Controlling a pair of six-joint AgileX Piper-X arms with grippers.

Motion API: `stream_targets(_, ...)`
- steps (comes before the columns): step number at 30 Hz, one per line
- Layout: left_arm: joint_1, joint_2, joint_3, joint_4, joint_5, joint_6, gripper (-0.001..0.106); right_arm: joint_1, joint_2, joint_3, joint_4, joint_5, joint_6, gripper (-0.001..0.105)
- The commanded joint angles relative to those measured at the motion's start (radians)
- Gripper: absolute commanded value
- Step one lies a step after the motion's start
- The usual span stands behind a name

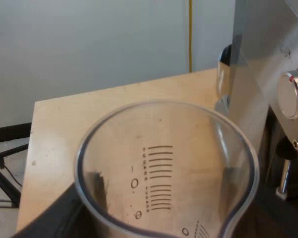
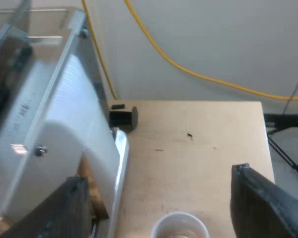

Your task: Pour the beans into the coffee machine

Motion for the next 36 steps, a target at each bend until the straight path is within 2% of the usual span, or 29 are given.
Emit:
stream_targets(1, 0.001, -0.02, 0.046, -0.058, 0.004, -0.046, 0.034, -0.032, -0.047, 0.076, -0.001, -0.012, -0.001, 0.062)
stream_targets(9, 0.001, -0.02, 0.105, -0.098, 0.004, -0.053, 0.034, -0.032, -0.157, 0.268, -0.081, -0.014, 0.005, 0.062)
stream_targets(12, 0.005, -0.02, 0.118, -0.14, 0.004, -0.072, 0.034, -0.032, -0.19, 0.333, -0.106, -0.012, 0.008, 0.062)
stream_targets(14, 0.029, -0.02, 0.128, -0.172, 0.038, -0.109, 0.034, -0.032, -0.209, 0.37, -0.107, -0.011, 0.012, 0.062)
stream_targets(19, 0.119, -0.025, 0.129, -0.176, 0.111, -0.117, 0.034, -0.032, -0.253, 0.424, -0.118, -0.011, 0.018, 0.062)
stream_targets(22, 0.147, -0.039, 0.129, -0.174, 0.112, -0.108, 0.034, -0.032, -0.286, 0.451, -0.127, -0.011, 0.02, 0.062)
stream_targets(26, 0.124, -0.043, 0.145, -0.197, 0.132, -0.067, 0.034, -0.032, -0.323, 0.481, -0.141, -0.011, 0.022, 0.062)
stream_targets(30, 0.114, -0.043, 0.202, -0.274, 0.139, -0.07, 0.034, -0.032, -0.354, 0.518, -0.15, -0.023, 0.027, 0.062)
stream_targets(36, 0.114, -0.043, 0.311, -0.4, 0.183, -0.076, 0.034, -0.032, -0.402, 0.588, -0.15, -0.123, 0.027, 0.062)
